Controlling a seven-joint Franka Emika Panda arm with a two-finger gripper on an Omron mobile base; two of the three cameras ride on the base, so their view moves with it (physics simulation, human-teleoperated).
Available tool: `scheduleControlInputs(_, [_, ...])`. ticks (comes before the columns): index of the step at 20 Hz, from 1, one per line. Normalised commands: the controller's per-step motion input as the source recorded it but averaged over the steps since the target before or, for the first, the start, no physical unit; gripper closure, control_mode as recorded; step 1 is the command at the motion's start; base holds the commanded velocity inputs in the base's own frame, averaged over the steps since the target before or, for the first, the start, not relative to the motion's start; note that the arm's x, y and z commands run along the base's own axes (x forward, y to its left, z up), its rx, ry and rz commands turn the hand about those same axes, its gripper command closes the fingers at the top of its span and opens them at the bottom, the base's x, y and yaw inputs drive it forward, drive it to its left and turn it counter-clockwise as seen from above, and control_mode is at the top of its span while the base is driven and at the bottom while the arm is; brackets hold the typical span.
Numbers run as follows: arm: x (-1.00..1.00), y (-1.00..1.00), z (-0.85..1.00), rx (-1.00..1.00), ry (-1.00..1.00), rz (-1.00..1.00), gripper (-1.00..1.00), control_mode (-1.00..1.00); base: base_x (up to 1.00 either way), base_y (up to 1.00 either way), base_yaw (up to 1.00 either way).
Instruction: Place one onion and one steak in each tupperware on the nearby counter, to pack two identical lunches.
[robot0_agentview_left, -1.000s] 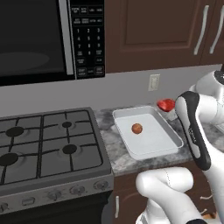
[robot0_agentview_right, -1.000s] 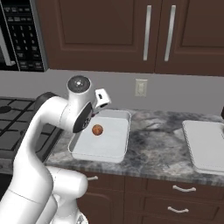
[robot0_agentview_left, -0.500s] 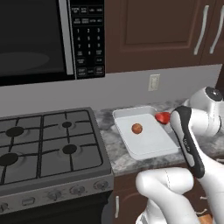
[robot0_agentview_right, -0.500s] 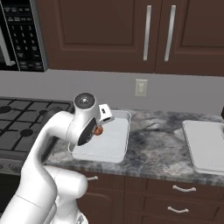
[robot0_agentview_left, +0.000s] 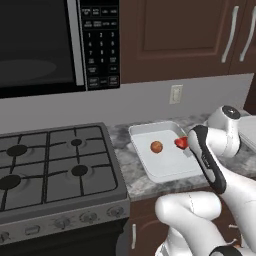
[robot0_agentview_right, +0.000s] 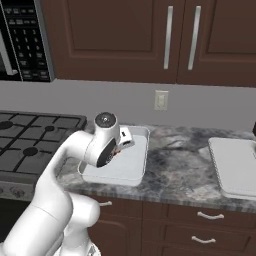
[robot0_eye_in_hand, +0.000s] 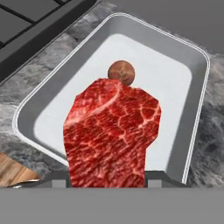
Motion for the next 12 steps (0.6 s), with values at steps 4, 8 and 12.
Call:
scheduleControlInputs(4, [0.31,-0.11,-0.46,0.0,0.04,0.0,1.0,-1.0,0.0,0.0,0.0])
scheduleControlInputs(8, [0.31,-0.03,-0.46,0.0,0.01,0.0,1.0,-1.0,0.0,0.0,0.0])
scheduleControlInputs(12, [0.29,0.0,-0.44,0.0,0.03,0.0,1.0,-1.0,0.0,0.0,0.0])
